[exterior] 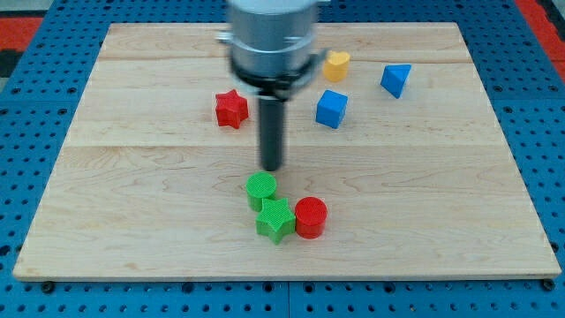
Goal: Push the red star above the red circle
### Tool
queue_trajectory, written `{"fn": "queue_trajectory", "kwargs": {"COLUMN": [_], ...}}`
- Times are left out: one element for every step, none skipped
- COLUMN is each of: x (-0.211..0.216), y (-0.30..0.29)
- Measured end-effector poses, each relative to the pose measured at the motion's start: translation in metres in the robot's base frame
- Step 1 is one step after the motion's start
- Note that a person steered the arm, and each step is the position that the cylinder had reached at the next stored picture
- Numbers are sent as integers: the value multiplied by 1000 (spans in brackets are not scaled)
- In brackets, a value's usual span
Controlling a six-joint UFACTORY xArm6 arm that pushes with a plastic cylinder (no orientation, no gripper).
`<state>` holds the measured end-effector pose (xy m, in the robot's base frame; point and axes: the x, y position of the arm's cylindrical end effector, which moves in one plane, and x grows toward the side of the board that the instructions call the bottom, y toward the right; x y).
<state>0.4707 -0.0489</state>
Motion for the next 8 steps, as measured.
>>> {"fn": "queue_trajectory", "kwargs": {"x": [-34, -80, -100, -100, -69, -37, -40, -69], "y": [-80, -98, -41, -9, 4, 44, 71, 46]}}
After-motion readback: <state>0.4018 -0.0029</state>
